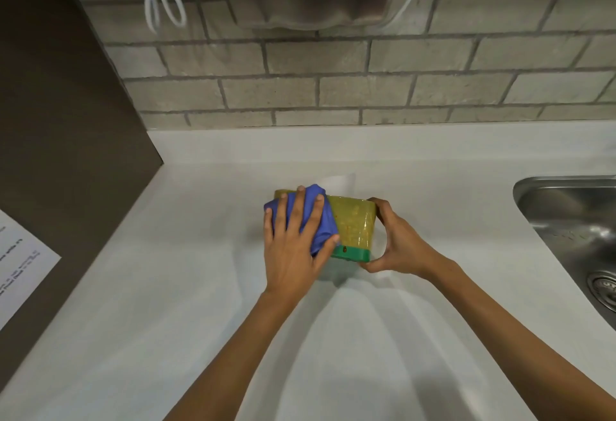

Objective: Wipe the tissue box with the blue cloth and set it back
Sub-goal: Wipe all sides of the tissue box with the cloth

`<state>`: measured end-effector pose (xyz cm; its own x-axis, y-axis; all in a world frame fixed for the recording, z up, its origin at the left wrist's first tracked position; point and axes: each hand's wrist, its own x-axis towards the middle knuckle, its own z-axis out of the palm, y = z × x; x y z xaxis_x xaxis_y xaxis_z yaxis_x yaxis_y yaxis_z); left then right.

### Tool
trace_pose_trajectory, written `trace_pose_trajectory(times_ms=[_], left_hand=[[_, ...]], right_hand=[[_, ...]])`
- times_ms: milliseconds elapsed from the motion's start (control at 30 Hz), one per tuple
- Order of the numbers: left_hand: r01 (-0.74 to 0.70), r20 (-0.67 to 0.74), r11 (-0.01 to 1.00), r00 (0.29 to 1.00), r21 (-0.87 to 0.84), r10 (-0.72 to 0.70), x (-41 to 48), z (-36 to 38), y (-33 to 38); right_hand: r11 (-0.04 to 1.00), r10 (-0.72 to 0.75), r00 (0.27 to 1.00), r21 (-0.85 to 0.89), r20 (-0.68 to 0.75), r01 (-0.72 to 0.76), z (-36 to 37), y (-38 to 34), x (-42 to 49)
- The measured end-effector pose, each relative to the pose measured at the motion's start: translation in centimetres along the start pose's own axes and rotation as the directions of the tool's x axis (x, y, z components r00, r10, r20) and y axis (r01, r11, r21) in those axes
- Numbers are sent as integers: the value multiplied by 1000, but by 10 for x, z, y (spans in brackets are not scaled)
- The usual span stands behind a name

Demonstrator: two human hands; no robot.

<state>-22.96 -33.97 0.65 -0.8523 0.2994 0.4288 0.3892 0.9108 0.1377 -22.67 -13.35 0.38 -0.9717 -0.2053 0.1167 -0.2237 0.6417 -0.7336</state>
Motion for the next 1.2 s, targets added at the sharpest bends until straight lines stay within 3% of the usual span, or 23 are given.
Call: trace_pose_trajectory(times_ms=[133, 233, 300, 533, 767, 900, 1033, 1133, 1200], left_hand=[[-75, -46, 997, 996, 2, 75, -16, 7, -25], [77, -71, 989, 994, -126, -86, -7, -1, -29], [136, -67, 985, 987, -110, -144, 6, -7, -16], [-177, -65, 981, 981, 76, 182, -5, 3, -11], [76, -91, 989, 992, -130, -88, 5, -6, -21], [-132, -51, 989, 990, -59, 129, 20, -12, -18], [-245, -98, 943, 969, -226, 228, 10, -12, -24], [-423, -77, 899, 906, -116, 416, -14, -2, -14], [-460, -38, 888, 887, -10, 460, -18, 0, -3]], right_hand=[[1000, 2, 1000, 21, 11, -2, 0, -1, -1], [1000, 2, 1000, 28, 0, -2, 3, -2, 0], [1000, 3, 1000, 29, 2, -3, 5, -3, 1], [1000, 4, 1000, 6, 9, -4, 2, -3, 1], [1000, 5, 1000, 26, 7, -5, 3, -5, 2], [999, 26, 1000, 22, 12, -26, 2, -6, 3], [999, 33, 999, 18, 26, -34, -2, -4, 5], [999, 28, 999, 19, 20, -28, -2, -3, 6], [1000, 18, 1000, 13, 13, -19, -1, -3, 6]])
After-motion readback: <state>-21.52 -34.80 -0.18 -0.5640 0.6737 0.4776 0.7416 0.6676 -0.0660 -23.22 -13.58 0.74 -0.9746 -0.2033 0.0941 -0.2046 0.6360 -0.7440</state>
